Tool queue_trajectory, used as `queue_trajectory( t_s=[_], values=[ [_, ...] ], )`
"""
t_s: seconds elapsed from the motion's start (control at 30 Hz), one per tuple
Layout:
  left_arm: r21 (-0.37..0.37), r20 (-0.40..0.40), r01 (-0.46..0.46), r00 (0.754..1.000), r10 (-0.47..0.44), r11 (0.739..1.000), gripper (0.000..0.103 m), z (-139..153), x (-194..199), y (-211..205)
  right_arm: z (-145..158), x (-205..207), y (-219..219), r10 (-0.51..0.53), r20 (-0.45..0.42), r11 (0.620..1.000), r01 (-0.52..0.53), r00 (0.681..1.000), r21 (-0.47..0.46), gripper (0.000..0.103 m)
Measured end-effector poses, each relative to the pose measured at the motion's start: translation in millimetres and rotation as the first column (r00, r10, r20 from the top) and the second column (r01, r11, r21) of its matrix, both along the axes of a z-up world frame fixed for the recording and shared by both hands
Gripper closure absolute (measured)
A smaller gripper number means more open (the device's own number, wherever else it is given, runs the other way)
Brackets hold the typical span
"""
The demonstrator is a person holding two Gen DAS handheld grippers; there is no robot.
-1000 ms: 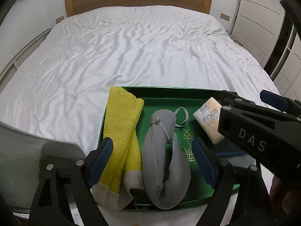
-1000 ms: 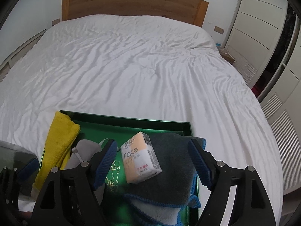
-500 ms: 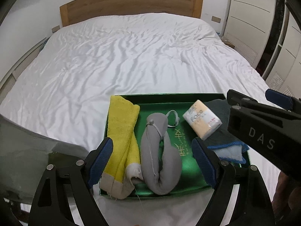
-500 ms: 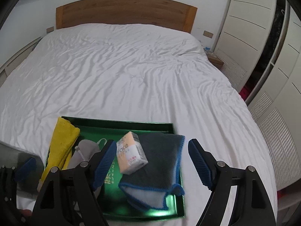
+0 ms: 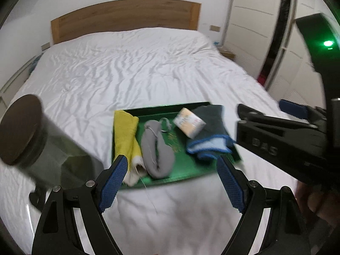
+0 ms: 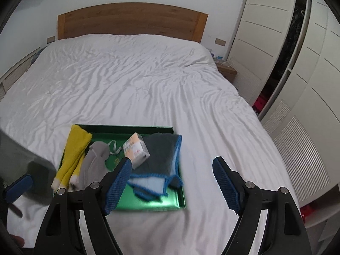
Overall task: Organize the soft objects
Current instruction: 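Move both grippers back toward the zip bag and black hair tie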
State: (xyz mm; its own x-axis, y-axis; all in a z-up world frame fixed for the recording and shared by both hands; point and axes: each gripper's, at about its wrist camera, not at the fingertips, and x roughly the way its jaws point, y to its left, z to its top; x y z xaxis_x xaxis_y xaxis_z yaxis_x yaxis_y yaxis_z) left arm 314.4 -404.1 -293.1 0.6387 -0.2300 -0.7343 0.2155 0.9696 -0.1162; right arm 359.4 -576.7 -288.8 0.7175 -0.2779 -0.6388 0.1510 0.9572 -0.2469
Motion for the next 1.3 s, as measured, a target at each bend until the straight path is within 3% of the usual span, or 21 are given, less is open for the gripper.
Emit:
queue_trajectory(
  t_s=[0.27,0.57,0.77,1.0,1.3],
  values=[
    [-0.032,0.016,0.098,0.995,-0.097,0.995,0.022,30,-78,45,22,-88,38,0.031,-0.002,0.999,-0.031,1.000,-0.010,0.024],
    [0.081,0.018,0.143,0.989,-0.145,0.986,0.022,31,-162,151,24,-193,124,0.122,-0.096,0.992,-0.121,0.988,0.020,0.024],
    [0.162,-0.077,0.026,0.997,-0.014,0.986,0.022,10,-192,260,15,-230,201,0.228,-0.173,0.973,-0.219,0.958,0.070,0.024],
    [0.285,-0.166,-0.089,0.976,0.140,0.955,0.022,-44,-229,365,3,-238,275,0.324,-0.210,0.944,-0.300,0.922,0.141,0.024],
    [0.315,-0.261,-0.159,0.933,0.246,0.936,0.022,-106,-252,418,-47,-235,328,0.393,-0.278,0.918,-0.359,0.876,0.166,0.024]
  ],
)
